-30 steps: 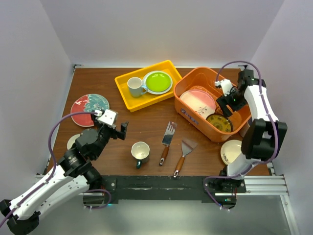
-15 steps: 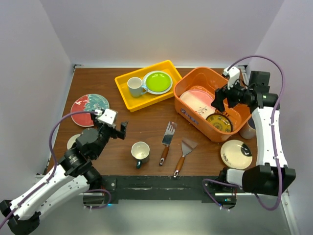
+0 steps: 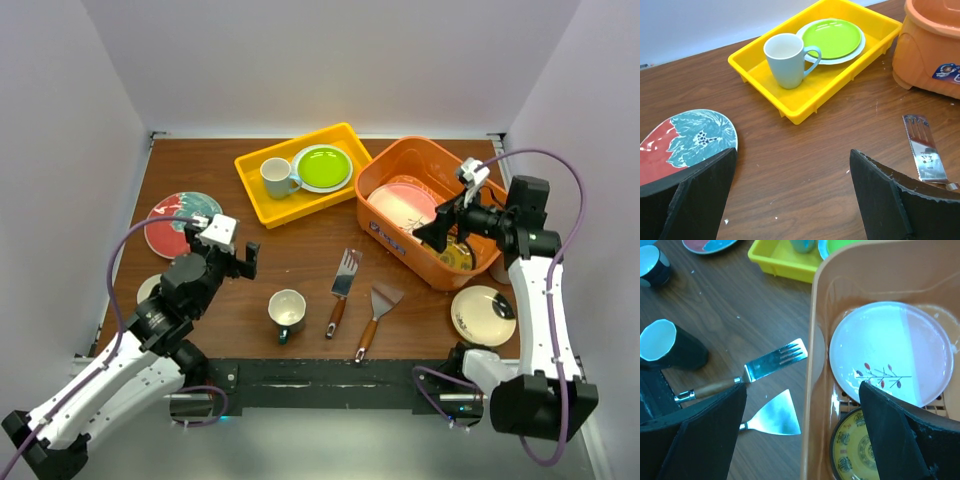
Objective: Place the mixed dishes into the plastic bin
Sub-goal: Place the plate in the plastic bin, then pick up the plate at the center of the board.
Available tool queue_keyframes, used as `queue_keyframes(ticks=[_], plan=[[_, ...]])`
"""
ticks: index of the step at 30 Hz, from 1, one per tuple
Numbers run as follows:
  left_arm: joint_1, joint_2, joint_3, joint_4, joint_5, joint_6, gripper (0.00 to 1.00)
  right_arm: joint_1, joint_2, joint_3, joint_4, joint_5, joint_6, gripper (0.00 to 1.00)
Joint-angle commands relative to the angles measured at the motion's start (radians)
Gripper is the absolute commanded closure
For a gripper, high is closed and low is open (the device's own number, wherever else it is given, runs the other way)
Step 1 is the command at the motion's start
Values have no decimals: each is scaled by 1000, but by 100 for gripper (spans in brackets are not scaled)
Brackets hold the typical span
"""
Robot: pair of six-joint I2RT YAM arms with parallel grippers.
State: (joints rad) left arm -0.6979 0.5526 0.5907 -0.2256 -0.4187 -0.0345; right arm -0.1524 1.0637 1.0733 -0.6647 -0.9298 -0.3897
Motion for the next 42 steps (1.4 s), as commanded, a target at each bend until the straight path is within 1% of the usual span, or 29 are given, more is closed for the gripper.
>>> queue_keyframes(ticks=[1, 11, 17, 20, 23, 28, 29, 31, 32, 34, 35, 37, 38, 42], plan=[[32, 9, 17, 25, 37, -70, 0, -19, -73, -53, 139, -84, 60, 1], [34, -3, 26, 0, 34, -235, 0, -24, -90, -108, 166, -87, 72, 1], [41, 27, 34, -14, -18, -246, 0, -24, -93, -107, 160, -80, 77, 1], [67, 62, 44, -29, -51, -223, 0, -24, -93, -108, 159, -80, 78, 1], [119, 113, 57, -35, -60, -191, 0, -24, -93, -107, 157, -76, 81, 1], [247, 240, 89, -15, -14, -157, 0, -24, -96, -108, 155, -72, 81, 1], [291, 285, 93, -5, 15, -150, 0, -24, -97, -107, 154, -70, 83, 1], [333, 341, 116, 5, 37, -125, 1, -24, -99, -107, 152, -70, 81, 1], [369, 410, 129, 8, 58, -113, 3, -26, -102, -105, 151, -70, 81, 1], [389, 493, 185, -3, 49, -73, 7, -24, -102, -105, 149, -73, 81, 1], [397, 579, 207, -17, 17, -61, 8, -24, -102, -104, 148, -78, 81, 1], [399, 656, 263, -26, -18, -22, 12, -24, -103, -104, 145, -79, 80, 1], [400, 718, 274, -20, -53, -10, 13, -24, -105, -104, 145, -81, 80, 1], [402, 846, 310, 2, -91, 28, 22, -24, -107, -104, 142, -90, 80, 1]])
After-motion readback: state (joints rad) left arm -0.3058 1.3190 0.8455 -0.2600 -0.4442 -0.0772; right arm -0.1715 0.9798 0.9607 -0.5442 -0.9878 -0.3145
